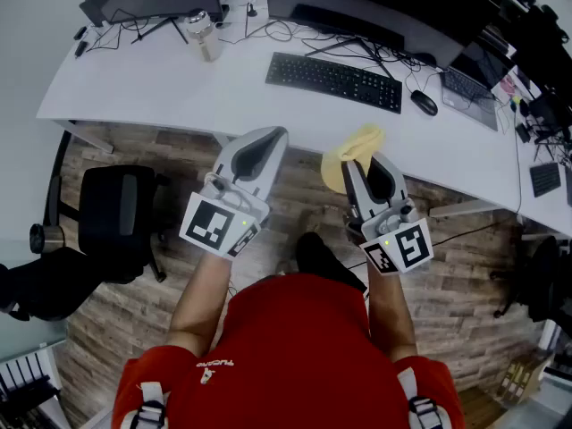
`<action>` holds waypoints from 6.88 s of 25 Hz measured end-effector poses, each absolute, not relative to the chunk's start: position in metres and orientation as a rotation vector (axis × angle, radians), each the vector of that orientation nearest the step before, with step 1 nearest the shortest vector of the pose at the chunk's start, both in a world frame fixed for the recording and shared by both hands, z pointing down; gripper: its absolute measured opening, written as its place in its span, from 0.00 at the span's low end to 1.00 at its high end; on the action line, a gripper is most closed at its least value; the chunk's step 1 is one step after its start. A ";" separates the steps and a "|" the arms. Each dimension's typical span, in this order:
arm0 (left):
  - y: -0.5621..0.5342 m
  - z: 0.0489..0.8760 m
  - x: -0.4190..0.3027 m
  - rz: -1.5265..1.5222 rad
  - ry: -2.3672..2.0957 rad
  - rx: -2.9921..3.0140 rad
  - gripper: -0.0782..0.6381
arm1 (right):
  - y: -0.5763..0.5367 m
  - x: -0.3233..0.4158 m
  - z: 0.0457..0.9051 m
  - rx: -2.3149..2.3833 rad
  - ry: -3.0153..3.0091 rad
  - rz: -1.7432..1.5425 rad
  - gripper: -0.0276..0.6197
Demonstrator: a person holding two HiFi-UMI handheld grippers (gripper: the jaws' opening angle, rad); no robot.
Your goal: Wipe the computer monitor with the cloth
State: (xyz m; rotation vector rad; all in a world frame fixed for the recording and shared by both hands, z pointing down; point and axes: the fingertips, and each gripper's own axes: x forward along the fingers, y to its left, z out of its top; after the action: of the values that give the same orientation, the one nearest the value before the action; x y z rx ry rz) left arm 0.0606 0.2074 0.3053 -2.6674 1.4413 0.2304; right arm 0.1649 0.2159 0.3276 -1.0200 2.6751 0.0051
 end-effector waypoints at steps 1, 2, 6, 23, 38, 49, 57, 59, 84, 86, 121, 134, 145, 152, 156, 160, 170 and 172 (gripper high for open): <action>0.198 0.306 0.063 0.226 1.444 -2.668 0.12 | 0.207 0.166 0.328 -1.013 2.680 0.005 0.16; 0.187 0.307 0.064 0.224 1.447 -2.669 0.12 | 0.197 0.167 0.328 -1.005 2.685 0.006 0.16; 0.143 0.306 0.067 0.224 1.465 -2.670 0.12 | 0.157 0.171 0.325 -0.951 2.686 0.007 0.17; -0.015 0.287 0.045 0.173 1.570 -2.595 0.12 | -0.004 0.145 0.277 -0.773 2.795 0.154 0.17; -0.122 0.251 -0.025 0.218 1.433 -2.680 0.12 | -0.127 0.038 0.191 -0.842 3.015 0.615 0.17; -0.179 0.237 -0.063 0.261 1.304 -2.703 0.12 | -0.210 -0.031 0.151 -0.933 3.209 0.918 0.17; -0.212 0.217 -0.081 0.272 1.267 -2.734 0.12 | -0.262 -0.060 0.150 -0.874 3.392 0.994 0.18; -0.214 0.214 -0.084 0.281 1.255 -2.737 0.12 | -0.271 -0.065 0.155 -0.841 3.481 1.012 0.18; -0.219 0.233 -0.076 0.315 1.201 -2.785 0.13 | -0.291 -0.074 0.192 -0.471 3.847 0.801 0.23; -0.218 0.233 -0.069 0.306 1.185 -2.785 0.13 | -0.289 -0.063 0.192 -0.472 3.842 0.806 0.23; -0.197 0.240 0.238 0.196 1.195 -2.805 0.12 | -0.249 0.329 0.188 -0.536 3.785 0.794 0.23; -0.188 0.251 0.304 0.139 1.180 -2.822 0.12 | -0.242 0.430 0.187 -0.642 3.717 0.724 0.23; -0.180 0.261 0.337 0.140 1.134 -2.835 0.12 | -0.239 0.480 0.177 -0.826 3.430 0.681 0.23; -0.176 0.270 0.348 0.099 1.125 -2.841 0.13 | -0.239 0.504 0.174 -0.961 3.189 0.622 0.24; -0.173 0.276 0.349 0.094 1.135 -2.844 0.12 | -0.237 0.516 0.184 -1.022 3.087 0.579 0.24; -0.172 0.283 0.352 0.086 1.141 -2.853 0.12 | -0.236 0.525 0.202 -1.067 3.019 0.542 0.24; -0.175 0.299 0.364 0.102 1.159 -2.896 0.13 | -0.239 0.527 0.257 -1.099 2.917 0.411 0.23; -0.175 0.302 0.364 0.093 1.175 -2.903 0.13 | -0.240 0.526 0.276 -1.107 2.915 0.387 0.23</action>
State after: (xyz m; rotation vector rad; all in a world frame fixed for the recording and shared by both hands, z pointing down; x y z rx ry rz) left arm 0.3644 -0.1753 0.3017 -2.9026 1.1751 0.0926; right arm 0.5256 -0.2404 0.2755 -1.1075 2.9151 0.3872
